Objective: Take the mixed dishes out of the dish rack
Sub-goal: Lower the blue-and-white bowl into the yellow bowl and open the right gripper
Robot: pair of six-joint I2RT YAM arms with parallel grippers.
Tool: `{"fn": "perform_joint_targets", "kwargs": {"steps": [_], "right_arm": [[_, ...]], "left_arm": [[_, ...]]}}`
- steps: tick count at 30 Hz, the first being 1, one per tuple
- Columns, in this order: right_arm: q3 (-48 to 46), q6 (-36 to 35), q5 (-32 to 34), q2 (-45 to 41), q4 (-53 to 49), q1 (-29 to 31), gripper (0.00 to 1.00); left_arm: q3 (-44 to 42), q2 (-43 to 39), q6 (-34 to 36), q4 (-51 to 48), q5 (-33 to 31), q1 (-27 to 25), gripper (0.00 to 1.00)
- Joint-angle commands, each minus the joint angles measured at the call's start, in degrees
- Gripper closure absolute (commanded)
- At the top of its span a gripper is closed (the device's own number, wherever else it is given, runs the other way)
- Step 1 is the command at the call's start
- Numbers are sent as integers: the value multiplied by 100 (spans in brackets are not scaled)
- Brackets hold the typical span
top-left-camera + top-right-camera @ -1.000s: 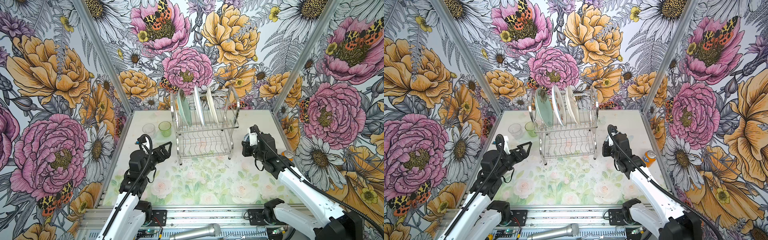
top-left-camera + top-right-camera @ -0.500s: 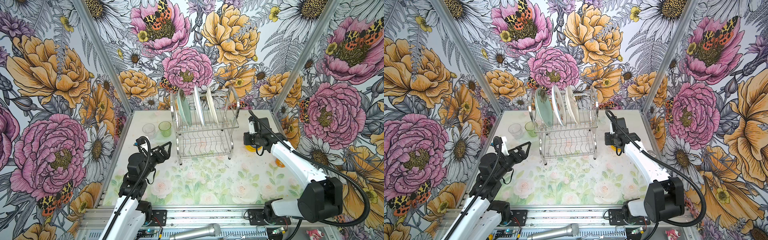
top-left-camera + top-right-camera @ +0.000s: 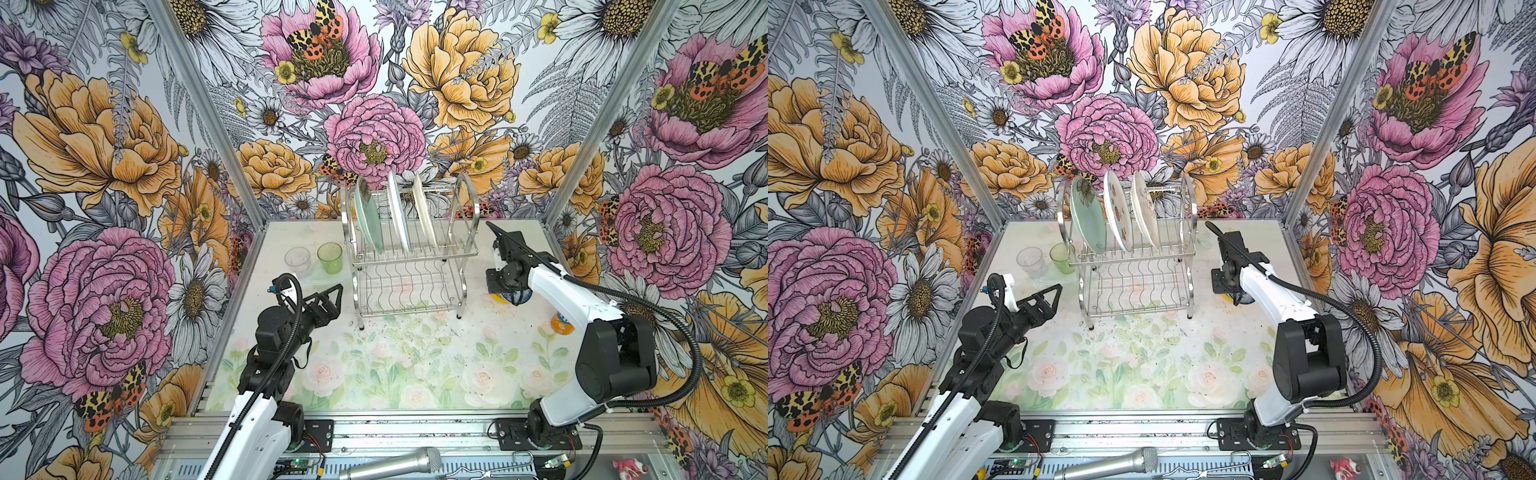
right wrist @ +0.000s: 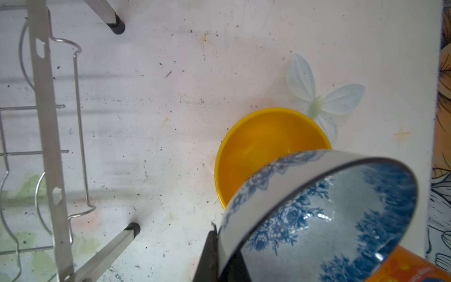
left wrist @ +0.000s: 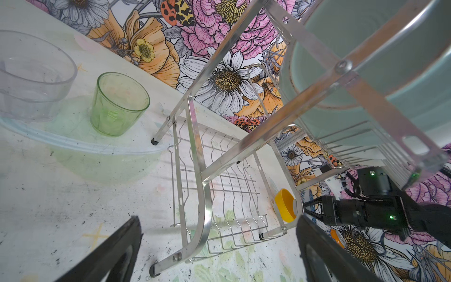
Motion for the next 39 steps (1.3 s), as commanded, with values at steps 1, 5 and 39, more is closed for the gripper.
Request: {"fn": "perform_joint_targets", "kwargs": {"steps": [1,5,39], "right_arm": [[321,-146,350,106,73,-34,100],[408,-178,348,290,69,-30,100],[603,41,155,637,95,-43,48]], "left_arm": [[-107,-60,129,192,-151,-40,1],[-101,-91,131,224,-131,-43,1],[-281,-656,216,275,-265,-56,1]]}}
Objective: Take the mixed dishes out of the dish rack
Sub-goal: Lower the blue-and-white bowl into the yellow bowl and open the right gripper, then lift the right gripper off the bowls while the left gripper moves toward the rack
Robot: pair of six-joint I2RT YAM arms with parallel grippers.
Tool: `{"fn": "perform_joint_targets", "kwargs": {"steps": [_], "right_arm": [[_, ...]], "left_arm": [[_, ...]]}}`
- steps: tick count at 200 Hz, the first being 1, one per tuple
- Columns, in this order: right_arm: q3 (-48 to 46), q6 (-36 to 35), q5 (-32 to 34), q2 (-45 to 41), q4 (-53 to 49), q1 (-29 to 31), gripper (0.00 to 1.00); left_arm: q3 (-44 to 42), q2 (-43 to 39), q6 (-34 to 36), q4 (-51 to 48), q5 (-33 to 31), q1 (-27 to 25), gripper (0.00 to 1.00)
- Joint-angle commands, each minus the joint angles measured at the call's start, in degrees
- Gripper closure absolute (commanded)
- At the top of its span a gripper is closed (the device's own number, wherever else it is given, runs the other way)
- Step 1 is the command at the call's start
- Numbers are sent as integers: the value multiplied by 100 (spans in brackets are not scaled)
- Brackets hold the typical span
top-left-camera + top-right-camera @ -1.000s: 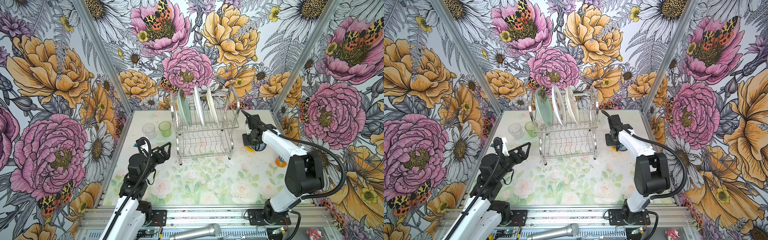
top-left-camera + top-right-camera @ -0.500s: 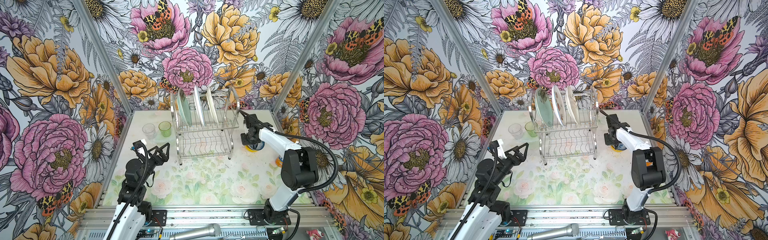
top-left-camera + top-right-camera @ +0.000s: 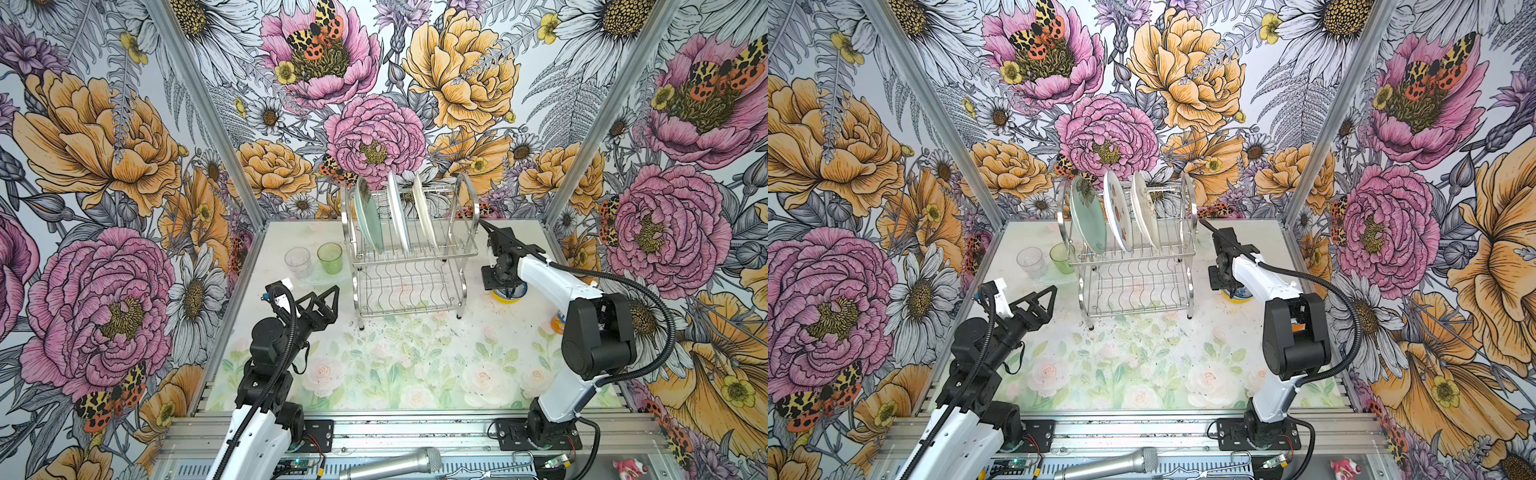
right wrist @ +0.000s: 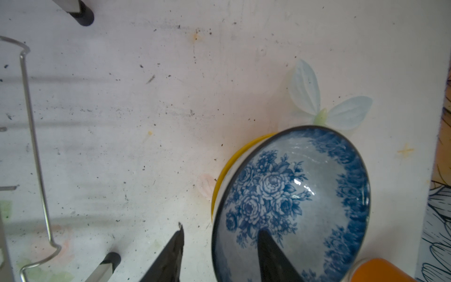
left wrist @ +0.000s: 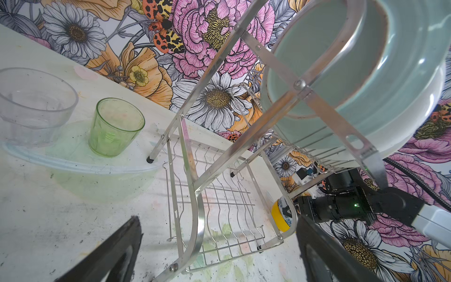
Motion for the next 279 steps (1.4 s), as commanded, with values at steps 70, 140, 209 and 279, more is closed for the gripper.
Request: {"fn": "perform_joint_targets", "kwargs": {"steps": [70,140,209,279], "right_arm": [[-367,439,168,-1053,301,-39,32],[-890,815,-25,-1754,470,-47,28],[-1332,1066,-48,-2725,563,-41,24],[-1865,1161,-744,-3678,940,-31,24]], "left_arm": [[22,-108,2,-17,36,-62,1],[179,-125,-123,-157,397,-136,1],[503,-317,91,-632,112,-874,1],[986,-503,132,-1216,75,-1120,1]]}}
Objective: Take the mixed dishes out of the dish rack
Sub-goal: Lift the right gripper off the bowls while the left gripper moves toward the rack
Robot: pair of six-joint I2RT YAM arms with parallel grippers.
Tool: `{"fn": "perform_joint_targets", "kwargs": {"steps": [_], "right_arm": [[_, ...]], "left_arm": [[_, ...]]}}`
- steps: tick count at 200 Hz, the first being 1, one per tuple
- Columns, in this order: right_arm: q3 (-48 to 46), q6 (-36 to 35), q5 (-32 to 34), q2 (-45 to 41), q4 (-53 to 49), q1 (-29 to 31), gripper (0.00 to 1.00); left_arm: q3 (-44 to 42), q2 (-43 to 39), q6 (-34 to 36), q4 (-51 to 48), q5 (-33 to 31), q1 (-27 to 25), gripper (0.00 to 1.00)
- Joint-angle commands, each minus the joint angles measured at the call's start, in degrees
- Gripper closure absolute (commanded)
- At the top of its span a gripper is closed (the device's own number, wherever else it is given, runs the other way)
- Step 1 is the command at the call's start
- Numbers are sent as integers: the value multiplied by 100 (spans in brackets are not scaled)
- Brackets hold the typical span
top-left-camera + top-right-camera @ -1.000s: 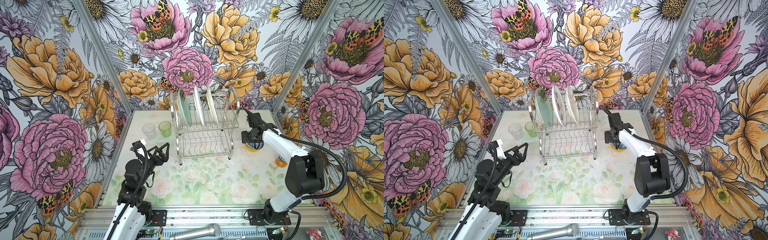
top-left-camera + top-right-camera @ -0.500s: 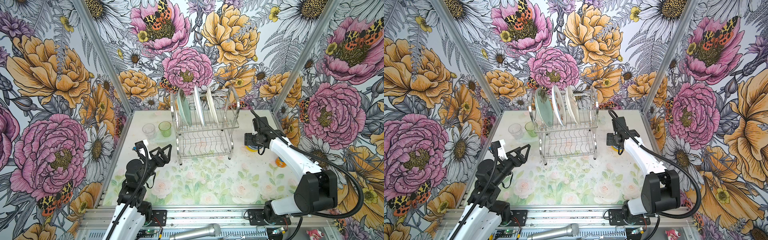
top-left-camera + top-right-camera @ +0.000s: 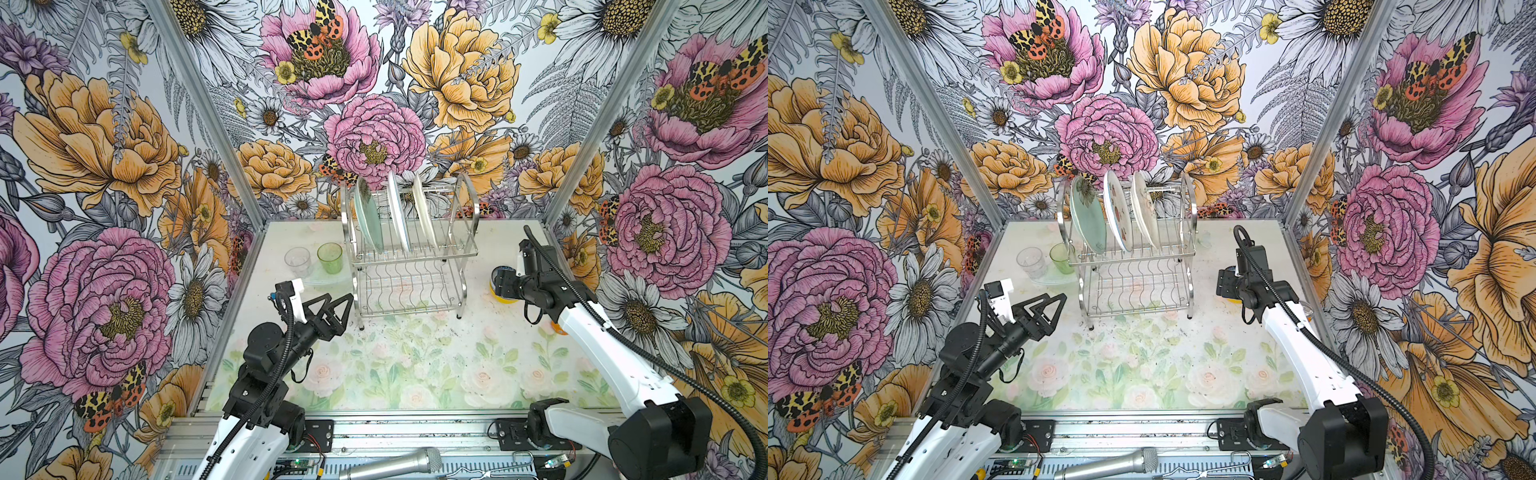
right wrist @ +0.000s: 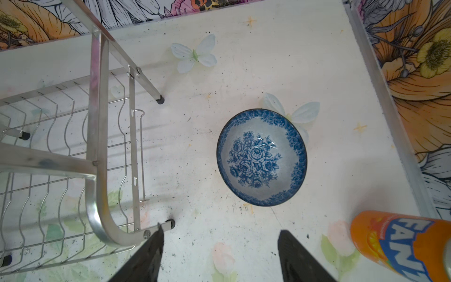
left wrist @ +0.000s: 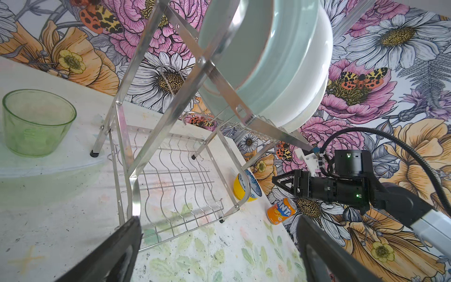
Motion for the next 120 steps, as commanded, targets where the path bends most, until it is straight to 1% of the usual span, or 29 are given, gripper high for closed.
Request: {"fn": "perform_joint_targets", "kwargs": {"steps": [1,25,46,75,120], "right_arm": [[-116,128,-319,-380,319,-8,24],[-233,146,-552,-763,415,-6,24],[-356,157,-771,-1087,479,-5,23],[-660,194,-942,-1460,650,6,23],[-1134,211,-1924,-1902,1006,6,23]], "left_arm": [[273,-38,128,-316,-96,-90,1],[476,30,122,-493,-172,-201,1],[562,144,35,-494,-438,-381,1],[775,521,130,-548,-743,-677,1],[1139,1077,76,-710,-1503,-1221,1]]}}
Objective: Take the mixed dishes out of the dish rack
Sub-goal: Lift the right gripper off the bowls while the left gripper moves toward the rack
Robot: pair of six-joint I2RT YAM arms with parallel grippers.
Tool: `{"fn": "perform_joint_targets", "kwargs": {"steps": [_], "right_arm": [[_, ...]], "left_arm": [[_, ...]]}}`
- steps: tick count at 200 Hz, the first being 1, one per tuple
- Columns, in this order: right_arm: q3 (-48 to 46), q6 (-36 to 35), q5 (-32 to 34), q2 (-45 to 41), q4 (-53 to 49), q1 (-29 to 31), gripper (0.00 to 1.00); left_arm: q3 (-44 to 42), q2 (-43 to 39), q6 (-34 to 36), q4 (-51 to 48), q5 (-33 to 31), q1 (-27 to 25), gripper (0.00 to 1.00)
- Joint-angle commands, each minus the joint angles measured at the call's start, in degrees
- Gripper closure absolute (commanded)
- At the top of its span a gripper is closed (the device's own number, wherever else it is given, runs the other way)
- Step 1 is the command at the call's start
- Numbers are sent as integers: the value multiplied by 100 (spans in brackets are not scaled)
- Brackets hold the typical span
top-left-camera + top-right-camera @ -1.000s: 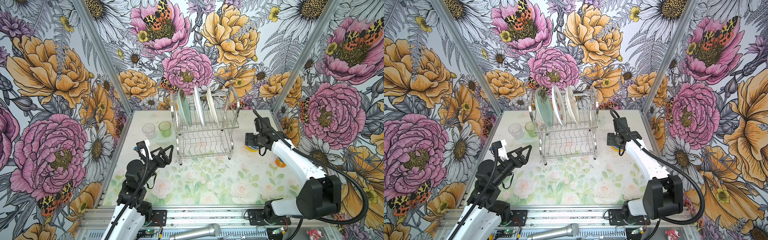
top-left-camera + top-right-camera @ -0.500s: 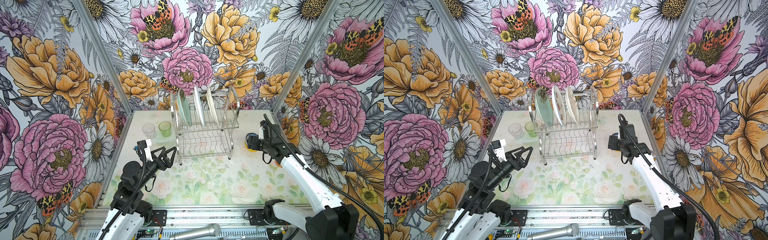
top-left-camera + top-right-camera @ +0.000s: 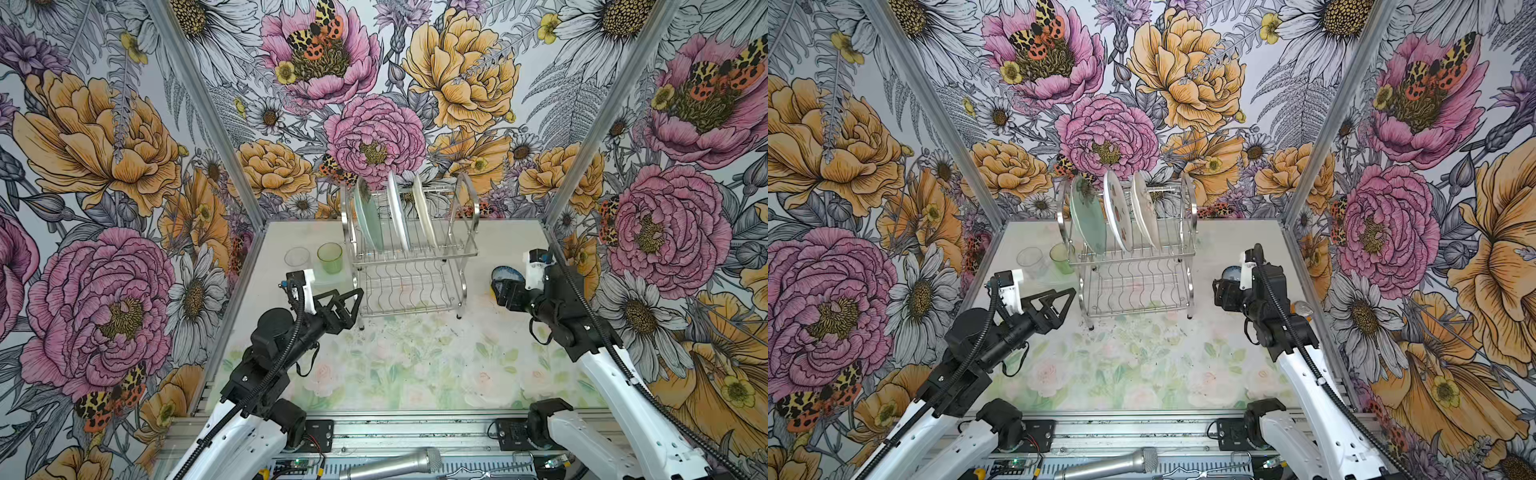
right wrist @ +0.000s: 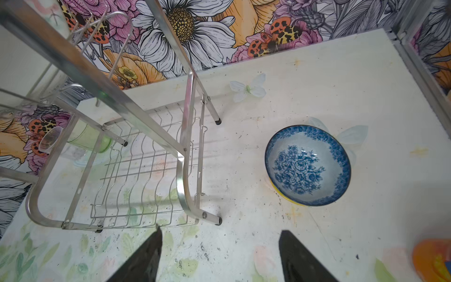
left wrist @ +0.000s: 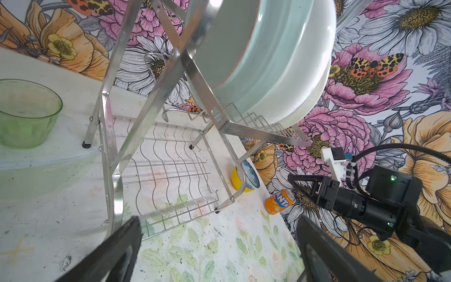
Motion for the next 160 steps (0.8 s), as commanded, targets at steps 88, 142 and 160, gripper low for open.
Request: {"fn": "perform_joint_targets", "kwargs": {"steps": [88,142,160], "right_arm": [[-43,-72,-1762,-890,399,14,23],[345,135,-2196,-1004,589,212,23],[478,141,-2099,-1016,656,394,23]], "left_arm": [[852,707,46,-295,-2312,-1479,1],[1031,656,110,-329,-2380,-1619,1],[1128,662,205,-361,-2383,-1621,1]]}}
